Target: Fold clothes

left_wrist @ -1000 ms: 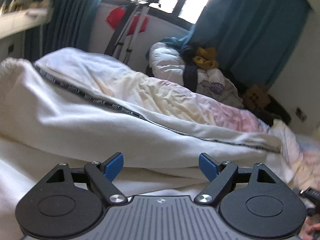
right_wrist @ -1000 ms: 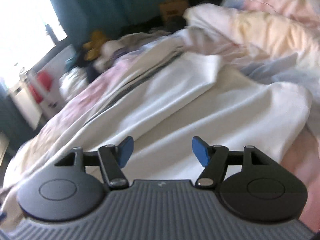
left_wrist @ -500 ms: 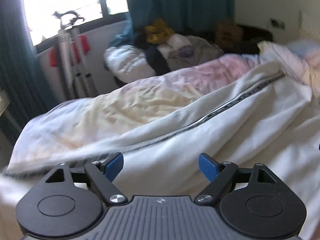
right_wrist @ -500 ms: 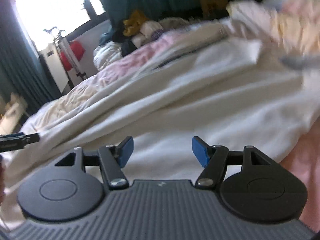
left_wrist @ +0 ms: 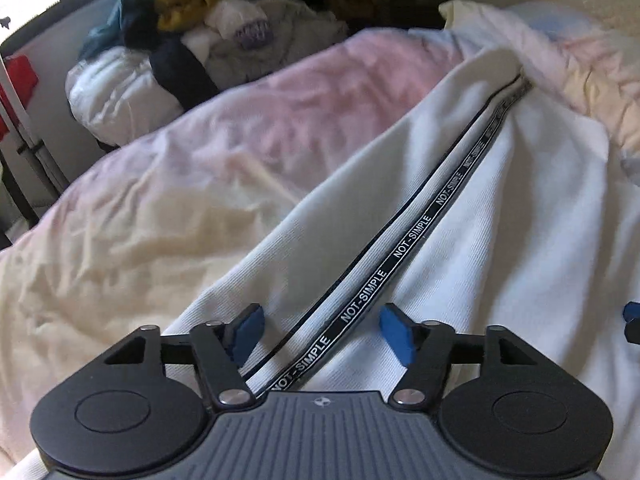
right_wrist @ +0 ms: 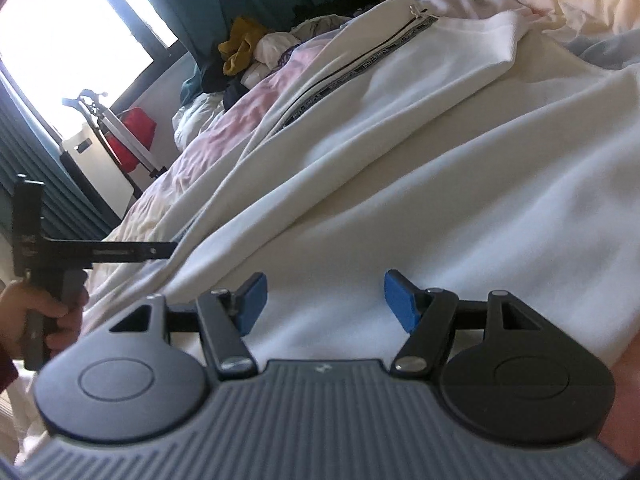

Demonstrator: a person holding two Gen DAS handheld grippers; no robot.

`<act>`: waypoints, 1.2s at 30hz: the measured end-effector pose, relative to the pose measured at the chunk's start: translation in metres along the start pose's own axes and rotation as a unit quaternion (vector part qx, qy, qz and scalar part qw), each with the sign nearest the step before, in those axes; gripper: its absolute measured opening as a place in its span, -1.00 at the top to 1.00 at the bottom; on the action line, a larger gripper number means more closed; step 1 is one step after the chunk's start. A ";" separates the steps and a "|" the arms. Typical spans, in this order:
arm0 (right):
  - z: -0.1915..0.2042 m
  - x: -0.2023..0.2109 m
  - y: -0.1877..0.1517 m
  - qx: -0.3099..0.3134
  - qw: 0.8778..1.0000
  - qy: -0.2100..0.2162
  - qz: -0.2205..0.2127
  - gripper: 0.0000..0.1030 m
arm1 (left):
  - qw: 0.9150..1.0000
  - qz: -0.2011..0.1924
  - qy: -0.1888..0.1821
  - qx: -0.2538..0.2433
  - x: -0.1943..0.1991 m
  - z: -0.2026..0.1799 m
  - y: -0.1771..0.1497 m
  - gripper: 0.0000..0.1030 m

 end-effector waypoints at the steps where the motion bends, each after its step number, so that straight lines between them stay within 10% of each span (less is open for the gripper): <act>1: 0.000 -0.001 0.001 -0.003 1.000 0.001 0.000 -0.32 | 1.000 0.000 0.003 -0.007 -0.002 -0.003 -0.001 0.04; 11: -0.002 0.012 0.000 -0.025 1.000 0.007 0.005 -0.32 | 0.995 -0.030 0.096 -0.014 0.011 -0.015 0.006 0.77; 24: -0.006 0.016 0.000 -0.048 0.999 0.017 0.006 -0.33 | 0.975 -0.057 0.211 0.047 0.018 0.021 0.063 0.79; 30: -0.007 0.006 0.001 -0.044 0.999 0.015 0.005 -0.32 | 0.978 -0.045 0.179 0.092 -0.012 0.031 0.043 0.53; 36: -0.008 0.007 0.006 -0.043 0.999 0.010 -0.002 -0.29 | 0.976 -0.081 0.129 0.153 0.051 0.028 0.015 -0.22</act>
Point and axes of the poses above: each gripper's, at about its wrist camera, not at the fingertips, and x roughly against the way its jaws point, z to its left, y to its top, the point moved 7 cm from there along -x, roughly the way its jaws point, and after that the axes turned 7 degrees about -y, right-handed, at the moved point
